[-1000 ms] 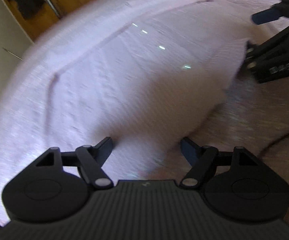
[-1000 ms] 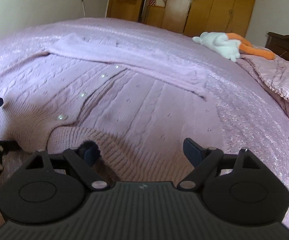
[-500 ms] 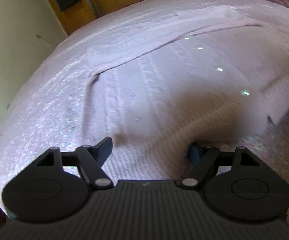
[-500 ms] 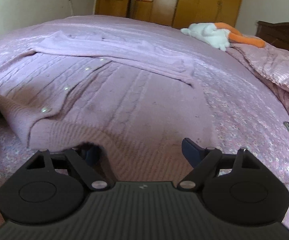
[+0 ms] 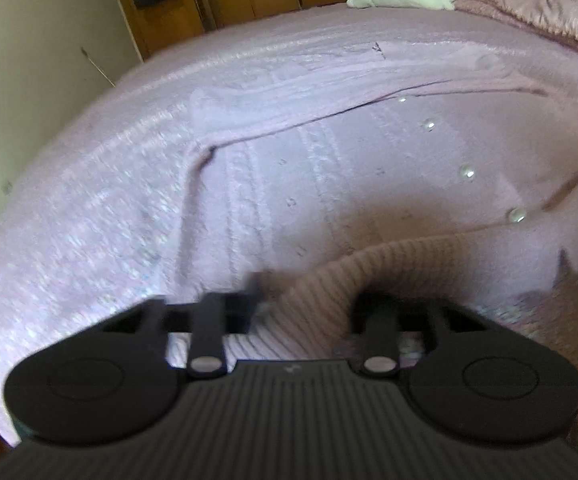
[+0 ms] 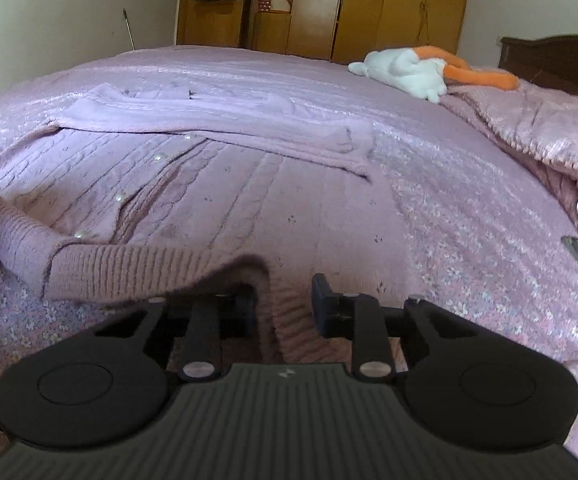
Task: Fold small clothes
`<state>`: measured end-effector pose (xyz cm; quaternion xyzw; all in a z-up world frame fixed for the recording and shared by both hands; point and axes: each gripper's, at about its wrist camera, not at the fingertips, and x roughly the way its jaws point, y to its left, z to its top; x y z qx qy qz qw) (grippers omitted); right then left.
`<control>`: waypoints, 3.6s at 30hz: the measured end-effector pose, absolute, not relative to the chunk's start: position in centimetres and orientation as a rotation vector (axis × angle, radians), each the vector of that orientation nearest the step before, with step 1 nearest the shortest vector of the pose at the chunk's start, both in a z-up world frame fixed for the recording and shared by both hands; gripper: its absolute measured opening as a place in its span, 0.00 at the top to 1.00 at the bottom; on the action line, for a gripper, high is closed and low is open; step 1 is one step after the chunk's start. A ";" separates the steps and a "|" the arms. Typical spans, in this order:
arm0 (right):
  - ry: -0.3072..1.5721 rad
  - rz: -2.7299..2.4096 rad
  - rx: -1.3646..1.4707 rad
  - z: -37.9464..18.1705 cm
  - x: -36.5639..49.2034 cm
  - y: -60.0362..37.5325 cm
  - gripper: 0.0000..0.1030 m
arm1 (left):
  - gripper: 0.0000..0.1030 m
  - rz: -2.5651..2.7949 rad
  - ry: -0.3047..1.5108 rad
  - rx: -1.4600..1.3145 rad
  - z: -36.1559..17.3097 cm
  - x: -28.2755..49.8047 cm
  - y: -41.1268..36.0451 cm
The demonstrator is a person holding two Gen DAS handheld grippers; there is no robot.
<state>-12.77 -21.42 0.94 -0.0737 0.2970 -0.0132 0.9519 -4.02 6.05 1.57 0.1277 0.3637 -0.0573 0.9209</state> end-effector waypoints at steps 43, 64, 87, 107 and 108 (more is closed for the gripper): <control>0.276 -0.120 -0.174 8.8 11.7 -21.5 0.92 | 0.90 -0.001 0.524 0.010 11.4 15.4 4.4; 0.569 -0.050 -0.001 1.3 19.5 -23.2 0.62 | 0.58 0.080 0.711 0.132 4.0 24.1 3.9; 0.568 0.030 -0.074 3.6 10.2 -25.6 0.49 | 0.38 0.000 0.669 0.267 8.3 16.7 4.3; 0.566 0.081 -0.165 2.4 12.6 -24.0 0.32 | 0.38 -0.198 0.715 0.288 4.9 11.6 2.0; 0.562 0.082 -0.167 2.4 12.9 -24.0 0.32 | 0.38 -0.193 0.698 0.316 4.6 11.4 1.5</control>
